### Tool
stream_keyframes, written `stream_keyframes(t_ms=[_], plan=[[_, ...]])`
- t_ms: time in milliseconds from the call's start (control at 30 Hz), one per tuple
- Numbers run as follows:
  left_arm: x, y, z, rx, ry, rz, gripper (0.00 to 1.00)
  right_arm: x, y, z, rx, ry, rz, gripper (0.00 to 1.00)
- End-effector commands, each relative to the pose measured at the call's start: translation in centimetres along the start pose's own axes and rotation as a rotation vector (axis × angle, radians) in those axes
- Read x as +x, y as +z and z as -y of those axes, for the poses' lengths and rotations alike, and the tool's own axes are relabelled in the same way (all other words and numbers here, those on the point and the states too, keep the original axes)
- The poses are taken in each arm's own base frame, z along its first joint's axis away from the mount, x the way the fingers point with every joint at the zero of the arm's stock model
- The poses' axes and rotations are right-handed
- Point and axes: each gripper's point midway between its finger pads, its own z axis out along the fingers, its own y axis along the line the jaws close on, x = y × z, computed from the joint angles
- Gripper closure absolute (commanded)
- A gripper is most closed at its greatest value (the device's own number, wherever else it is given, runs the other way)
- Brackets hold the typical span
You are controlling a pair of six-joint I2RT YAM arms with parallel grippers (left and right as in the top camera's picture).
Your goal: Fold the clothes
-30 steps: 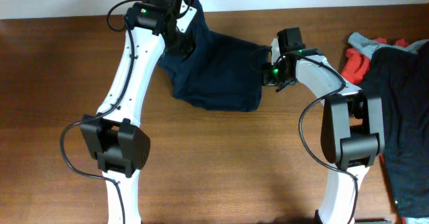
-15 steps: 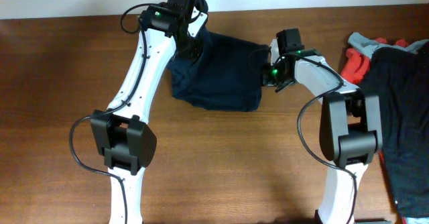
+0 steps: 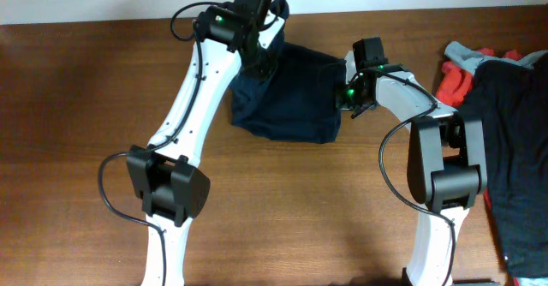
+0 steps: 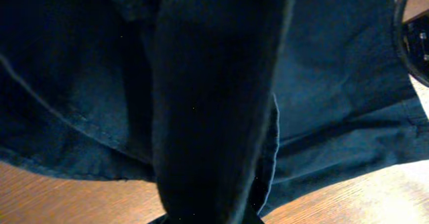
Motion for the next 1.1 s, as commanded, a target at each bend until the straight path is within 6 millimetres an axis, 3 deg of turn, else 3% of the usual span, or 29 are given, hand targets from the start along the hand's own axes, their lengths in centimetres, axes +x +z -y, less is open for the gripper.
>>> stream_keyframes(t_ms=[0,233,467,633,1000,1033,1067], plan=[[-1.0,0.0,2.0,0.033,0.012,0.026,0.98,0.6,1.0,0.4,0.015,0.009,-0.025,0.96],[-1.0,0.6,3.4,0.044,0.035,0.017,0.89,0.7,1.0,0.4,0.015,0.010,-0.028,0.96],[-0.5,2.6,4.4,0.056,-0.010,-0.021,0.94,0.7,1.0,0.4,0.016,0.010,-0.029,0.96],[-1.4,2.5,6.6,0.167,-0.003,0.016,0.94,0.7,1.0,0.4,0.016,0.011,-0.029,0.96],[-1.9,3.4,9.2,0.185,0.040,0.029,0.93,0.8,1.0,0.4,0.017,0.011,-0.032,0.96],[-1.8,3.6,9.2,0.185,0.040,0.027,0.86,0.8,1.0,0.4,0.017,0.011,-0.032,0.96],[-1.8,3.7,9.3,0.185,0.039,0.024,0.71,0.8,1.0,0.4,0.017,0.011,-0.032,0.96]])
